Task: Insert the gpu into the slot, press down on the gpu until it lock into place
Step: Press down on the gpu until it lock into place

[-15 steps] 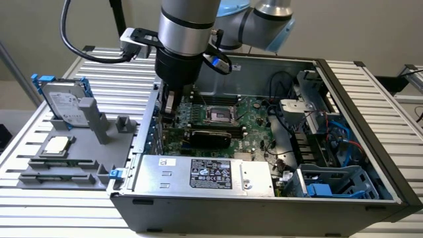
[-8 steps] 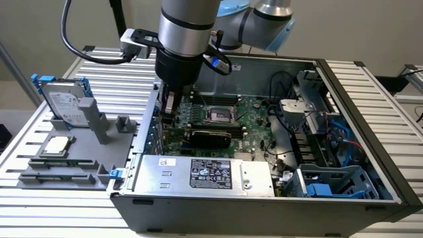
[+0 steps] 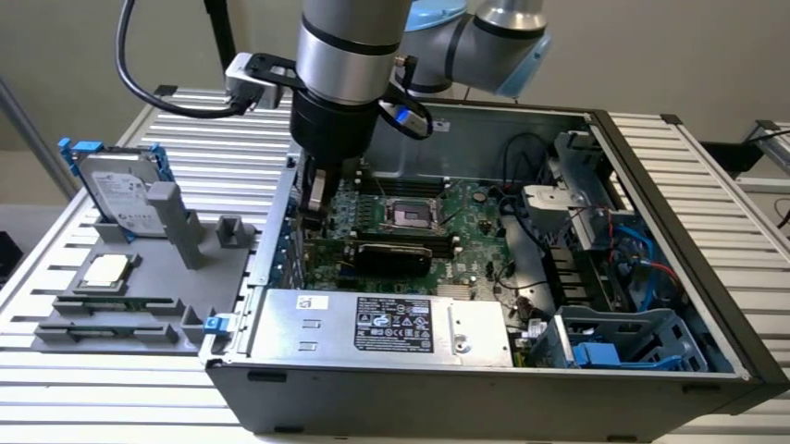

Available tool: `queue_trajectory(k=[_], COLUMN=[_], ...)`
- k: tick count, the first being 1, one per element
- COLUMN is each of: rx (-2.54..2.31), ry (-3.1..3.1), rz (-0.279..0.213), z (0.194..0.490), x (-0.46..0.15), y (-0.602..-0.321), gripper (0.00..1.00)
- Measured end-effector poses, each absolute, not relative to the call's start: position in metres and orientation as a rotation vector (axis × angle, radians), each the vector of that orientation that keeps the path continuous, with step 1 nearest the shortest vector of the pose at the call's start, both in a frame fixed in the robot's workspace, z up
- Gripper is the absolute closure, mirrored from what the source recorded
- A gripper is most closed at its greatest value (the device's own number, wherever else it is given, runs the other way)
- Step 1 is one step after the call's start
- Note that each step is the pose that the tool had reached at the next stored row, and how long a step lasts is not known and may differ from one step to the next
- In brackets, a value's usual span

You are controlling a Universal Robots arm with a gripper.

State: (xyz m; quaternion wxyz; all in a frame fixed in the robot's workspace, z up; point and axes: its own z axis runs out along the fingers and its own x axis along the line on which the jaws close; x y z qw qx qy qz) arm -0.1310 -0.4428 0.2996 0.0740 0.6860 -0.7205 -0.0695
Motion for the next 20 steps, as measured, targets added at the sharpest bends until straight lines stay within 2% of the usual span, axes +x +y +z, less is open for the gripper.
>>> queue_trajectory(k=[20], rx=[2.052], ry=[-2.156], rz=[-0.216], z=[0.2975], x=[-0.1314], y=[-0.4413], gripper=[0.87])
